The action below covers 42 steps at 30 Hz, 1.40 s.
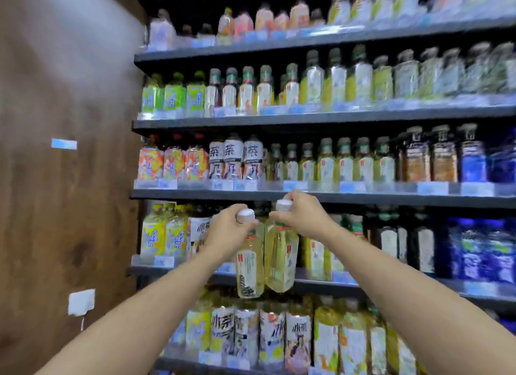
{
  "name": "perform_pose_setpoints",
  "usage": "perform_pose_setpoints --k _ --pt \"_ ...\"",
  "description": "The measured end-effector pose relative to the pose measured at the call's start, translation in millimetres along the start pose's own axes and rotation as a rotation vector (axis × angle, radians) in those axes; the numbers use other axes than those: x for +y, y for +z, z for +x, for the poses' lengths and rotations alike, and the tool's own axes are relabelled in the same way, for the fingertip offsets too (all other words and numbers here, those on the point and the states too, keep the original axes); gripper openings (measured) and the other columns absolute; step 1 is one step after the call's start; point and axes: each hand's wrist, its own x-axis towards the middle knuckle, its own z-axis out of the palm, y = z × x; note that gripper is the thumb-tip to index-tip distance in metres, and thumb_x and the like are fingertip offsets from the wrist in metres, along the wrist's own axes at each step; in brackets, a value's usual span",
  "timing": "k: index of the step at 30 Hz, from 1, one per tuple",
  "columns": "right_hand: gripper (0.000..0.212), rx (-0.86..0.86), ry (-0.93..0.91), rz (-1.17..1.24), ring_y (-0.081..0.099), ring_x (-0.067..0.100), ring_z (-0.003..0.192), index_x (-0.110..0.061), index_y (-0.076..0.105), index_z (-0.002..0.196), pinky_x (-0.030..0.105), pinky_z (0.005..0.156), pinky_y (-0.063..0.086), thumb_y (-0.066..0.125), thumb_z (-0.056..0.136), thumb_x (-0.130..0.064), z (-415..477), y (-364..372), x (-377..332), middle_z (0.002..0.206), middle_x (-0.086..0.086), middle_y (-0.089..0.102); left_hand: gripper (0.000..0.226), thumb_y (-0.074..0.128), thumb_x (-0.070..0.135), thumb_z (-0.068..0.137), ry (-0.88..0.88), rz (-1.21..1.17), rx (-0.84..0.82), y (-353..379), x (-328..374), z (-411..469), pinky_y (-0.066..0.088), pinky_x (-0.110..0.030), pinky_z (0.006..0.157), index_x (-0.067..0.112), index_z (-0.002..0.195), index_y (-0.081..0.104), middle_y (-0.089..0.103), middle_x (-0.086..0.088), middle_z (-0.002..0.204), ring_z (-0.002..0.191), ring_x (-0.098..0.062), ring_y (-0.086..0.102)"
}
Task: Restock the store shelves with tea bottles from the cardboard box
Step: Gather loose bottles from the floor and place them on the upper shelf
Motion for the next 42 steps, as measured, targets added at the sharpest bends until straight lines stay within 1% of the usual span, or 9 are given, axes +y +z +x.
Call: perform_pose_setpoints --k 4,11,14,20,26,31,34,38,42 --pt "0.041 0.181 -0.045 -0.057 0.06 0.02 0.082 -0.014 0.054 0.1 0.035 0.064 0.048 0.073 0.081 -0.044 42 -61 -4 0.092 0.003 0.063 0.039 0.073 0.028 0.091 0.16 -0.087 0.087 3 63 50 0.039 -0.018 0.067 0.017 0.126 0.063 0.064 0.003 0.105 0.088 -0.011 0.056" --pt "0.037 0.424 -0.192 -0.003 0.056 0.017 0.091 -0.018 0.052 0.107 0.032 0.071 0.044 0.072 0.087 -0.041 109 -108 1 0.101 -0.004 0.056 0.041 0.074 0.028 0.09 0.351 -0.198 0.272 13 114 141 0.05 -0.034 0.092 0.02 0.128 0.059 0.065 0.002 0.118 0.107 -0.016 0.059" --pt "0.042 0.491 -0.264 0.022 0.054 0.018 0.095 -0.016 0.048 0.117 0.033 0.078 0.046 0.071 0.088 -0.036 128 -105 8 0.106 -0.002 0.054 0.043 0.074 0.025 0.091 0.416 -0.192 0.315 25 114 170 0.05 -0.035 0.095 0.019 0.13 0.057 0.064 0.001 0.121 0.11 -0.018 0.059" --pt "0.047 0.486 -0.266 0.002 0.051 0.018 0.106 -0.012 0.049 0.126 0.026 0.084 0.037 0.071 0.089 -0.031 170 -73 40 0.121 0.003 0.053 0.04 0.074 0.019 0.09 0.453 -0.149 0.3 55 94 215 0.05 -0.038 0.097 0.016 0.128 0.059 0.065 0.0 0.12 0.109 -0.018 0.06" --pt "0.043 0.527 -0.117 0.038 0.055 0.018 0.1 -0.012 0.058 0.117 0.025 0.077 0.035 0.074 0.086 -0.036 214 -43 71 0.111 0.003 0.058 0.047 0.071 0.025 0.093 0.398 -0.114 0.258 77 71 247 0.048 -0.031 0.099 0.015 0.136 0.057 0.065 -0.003 0.127 0.115 -0.018 0.059" --pt "0.053 0.554 0.044 0.142 0.056 0.019 0.09 -0.012 0.056 0.121 0.03 0.074 0.044 0.076 0.083 -0.043 242 -36 81 0.099 -0.002 0.057 0.048 0.07 0.026 0.094 0.373 -0.133 0.232 97 58 267 0.046 -0.028 0.091 0.019 0.138 0.053 0.063 0.002 0.12 0.108 -0.014 0.057" --pt "0.052 0.554 0.101 0.077 0.061 0.029 0.099 -0.015 0.059 0.113 0.04 0.082 0.051 0.066 0.084 -0.057 257 -31 88 0.103 0.005 0.067 0.045 0.073 0.03 0.091 0.341 -0.199 0.211 108 53 279 0.05 -0.029 0.085 0.024 0.129 0.05 0.063 0.002 0.116 0.103 -0.015 0.061" --pt "0.056 0.429 0.147 0.225 0.055 0.034 0.114 -0.013 0.043 0.137 0.035 0.081 0.041 0.051 0.097 -0.051 261 -24 98 0.124 0.009 0.058 0.046 0.077 0.032 0.088 0.319 -0.247 0.224 117 50 289 0.048 -0.022 0.074 0.028 0.119 0.043 0.059 0.006 0.114 0.1 -0.013 0.06" --pt "0.069 0.269 0.204 0.348 0.059 0.026 0.109 -0.016 0.036 0.137 0.04 0.091 0.05 0.071 0.085 -0.045 258 -11 116 0.127 0.008 0.059 0.052 0.075 0.036 0.089 0.27 -0.278 0.248 124 48 292 0.038 -0.013 0.068 0.022 0.133 0.05 0.058 0.009 0.117 0.101 -0.008 0.057"
